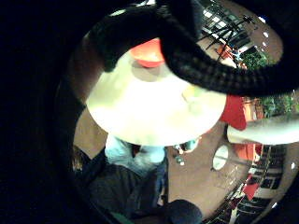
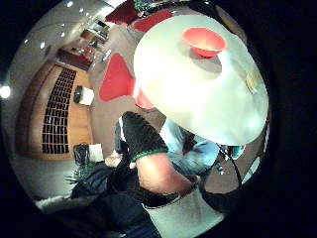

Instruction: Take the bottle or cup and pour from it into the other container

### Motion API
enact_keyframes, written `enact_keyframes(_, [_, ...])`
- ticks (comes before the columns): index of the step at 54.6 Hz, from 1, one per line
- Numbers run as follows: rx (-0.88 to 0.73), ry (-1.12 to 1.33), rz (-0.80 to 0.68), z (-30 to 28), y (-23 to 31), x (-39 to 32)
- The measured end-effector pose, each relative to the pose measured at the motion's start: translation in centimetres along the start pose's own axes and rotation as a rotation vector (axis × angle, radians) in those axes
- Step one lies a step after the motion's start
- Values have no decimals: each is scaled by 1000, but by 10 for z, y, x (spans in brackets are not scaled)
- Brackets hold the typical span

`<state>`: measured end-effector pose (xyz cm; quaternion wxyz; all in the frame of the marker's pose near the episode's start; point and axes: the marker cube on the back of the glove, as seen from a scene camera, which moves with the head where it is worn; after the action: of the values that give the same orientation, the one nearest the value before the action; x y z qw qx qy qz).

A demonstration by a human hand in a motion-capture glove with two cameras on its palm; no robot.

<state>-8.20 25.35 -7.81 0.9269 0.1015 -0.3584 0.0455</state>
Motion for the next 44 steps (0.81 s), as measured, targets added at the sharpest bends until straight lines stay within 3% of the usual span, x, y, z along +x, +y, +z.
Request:
enact_keyframes(13, [-5,13,104,-2,13,53])
enact_keyframes(18, [124,22,258,-2,2,76])
enact_keyframes(25, [8,-10,164,-2,13,113])
enact_keyframes(44, [286,-121,271,23,-6,219])
